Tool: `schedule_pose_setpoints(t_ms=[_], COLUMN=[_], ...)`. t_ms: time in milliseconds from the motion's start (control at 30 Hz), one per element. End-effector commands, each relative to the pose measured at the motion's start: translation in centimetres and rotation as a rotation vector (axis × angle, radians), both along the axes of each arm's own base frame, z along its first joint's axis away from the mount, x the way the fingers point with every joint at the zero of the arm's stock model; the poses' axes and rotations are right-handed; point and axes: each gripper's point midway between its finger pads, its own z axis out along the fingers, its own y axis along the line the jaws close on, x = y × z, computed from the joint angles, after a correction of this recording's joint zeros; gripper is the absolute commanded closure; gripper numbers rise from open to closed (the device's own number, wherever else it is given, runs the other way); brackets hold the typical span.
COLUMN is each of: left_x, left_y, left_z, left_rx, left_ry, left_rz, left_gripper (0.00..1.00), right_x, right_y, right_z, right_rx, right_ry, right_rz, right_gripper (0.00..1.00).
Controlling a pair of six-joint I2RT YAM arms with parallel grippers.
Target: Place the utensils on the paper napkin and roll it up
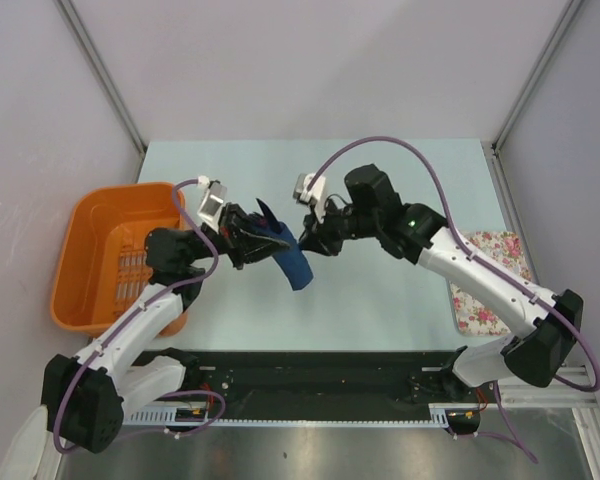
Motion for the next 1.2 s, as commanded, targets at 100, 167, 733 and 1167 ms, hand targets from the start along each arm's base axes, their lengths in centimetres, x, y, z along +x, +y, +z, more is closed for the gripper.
schedule_pose_setpoints(t_ms=[100, 167, 733, 1167], left_x=[5.5, 6.7, 8.9, 7.6], left_y=[0.8, 1.0, 0.1, -0.1], left_z=[1.4, 1.1, 2.1, 3.2], left_rx=[-0.003, 0.009, -0.060, -0.147], left_ry=[0.051, 0.076, 0.193, 0.182], left_rz=[0.329, 0.383, 0.420, 0.340], left_gripper=[1.00, 1.00, 1.00, 1.00], right_x=[7.1, 7.4, 5.7, 1.9], right_y=[-7.1, -8.3, -1.9, 0.6], right_z=[2.9, 3.8, 3.9, 3.8], right_rx=[0.016, 0.020, 0.116, 0.155], right_ry=[0.108, 0.124, 0.255, 0.341], right_rz=[-0.343, -0.375, -0.232, -0.018], right_gripper=[0.41, 0.39, 0.24, 0.26])
